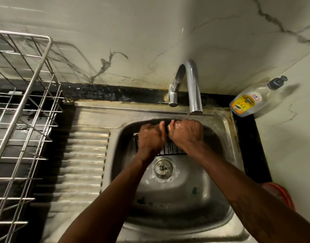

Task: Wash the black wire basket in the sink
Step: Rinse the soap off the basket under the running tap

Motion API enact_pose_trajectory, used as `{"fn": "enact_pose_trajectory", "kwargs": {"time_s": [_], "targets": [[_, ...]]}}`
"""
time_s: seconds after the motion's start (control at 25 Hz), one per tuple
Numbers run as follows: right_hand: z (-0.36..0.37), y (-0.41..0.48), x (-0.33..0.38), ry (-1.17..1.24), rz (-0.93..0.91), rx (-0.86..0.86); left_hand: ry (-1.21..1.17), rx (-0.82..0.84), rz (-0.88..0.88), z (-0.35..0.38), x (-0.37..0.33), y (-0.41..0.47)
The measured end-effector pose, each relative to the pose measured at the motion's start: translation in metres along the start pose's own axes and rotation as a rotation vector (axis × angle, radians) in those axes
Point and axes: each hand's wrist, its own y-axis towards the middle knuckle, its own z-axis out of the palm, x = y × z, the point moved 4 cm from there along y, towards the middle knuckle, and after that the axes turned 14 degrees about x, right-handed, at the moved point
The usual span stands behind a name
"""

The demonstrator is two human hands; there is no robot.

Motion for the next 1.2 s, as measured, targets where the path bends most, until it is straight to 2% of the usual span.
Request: {"fn": "enact_pose_trajectory", "kwargs": {"time_s": [0.08, 0.24, 0.28, 0.4, 0.44, 0.52, 0.64, 0.72, 0.8, 0.84, 0.96, 1.04, 1.12, 1.2], "targets": [[-0.013, -0.002, 0.011, -0.026, -0.059, -0.016, -0.135, -0.03, -0.086, 0.0, -0.019, 0.004], [-0.041, -0.011, 0.007, 0.082, -0.398, -0.166, -0.563, -0.006, -0.211, 0.001, -0.002, 0.008], [-0.041, -0.013, 0.003, 0.142, -0.436, -0.182, -0.672, -0.003, -0.253, 0.0, -0.001, 0.009], [-0.036, -0.018, -0.02, 0.479, -0.333, -0.191, -0.86, 0.066, -0.47, 0.004, 0.002, 0.002], [-0.035, -0.021, -0.024, 0.52, -0.314, -0.2, -0.891, 0.072, -0.491, 0.004, 0.003, 0.0], [-0.034, -0.017, -0.022, 0.492, -0.278, -0.195, -0.921, 0.107, -0.408, 0.002, 0.003, 0.003], [-0.035, -0.007, 0.004, 0.221, -0.238, -0.166, -0.999, 0.121, -0.296, -0.005, -0.022, 0.004], [-0.037, -0.008, 0.02, 0.166, -0.304, -0.184, -1.084, 0.071, -0.336, -0.004, -0.031, -0.001], [-0.038, -0.015, 0.019, 0.22, -0.419, -0.166, -1.112, 0.047, -0.317, -0.003, -0.033, -0.006], [-0.035, -0.014, 0.008, 0.242, -0.409, -0.148, -1.125, 0.042, -0.306, -0.002, -0.034, -0.004], [-0.02, -0.008, -0.047, 0.287, -0.131, -0.073, -1.11, 0.025, -0.398, 0.0, -0.036, 0.009], [-0.017, -0.012, -0.064, 0.274, -0.055, -0.177, -1.121, 0.029, -0.394, -0.005, -0.042, 0.008], [-0.017, -0.016, -0.046, 0.226, -0.107, -0.288, -1.095, 0.054, -0.343, -0.005, -0.04, 0.008], [-0.017, -0.021, -0.005, 0.194, -0.168, -0.266, -1.036, 0.036, -0.321, -0.009, -0.036, 0.008]]}}
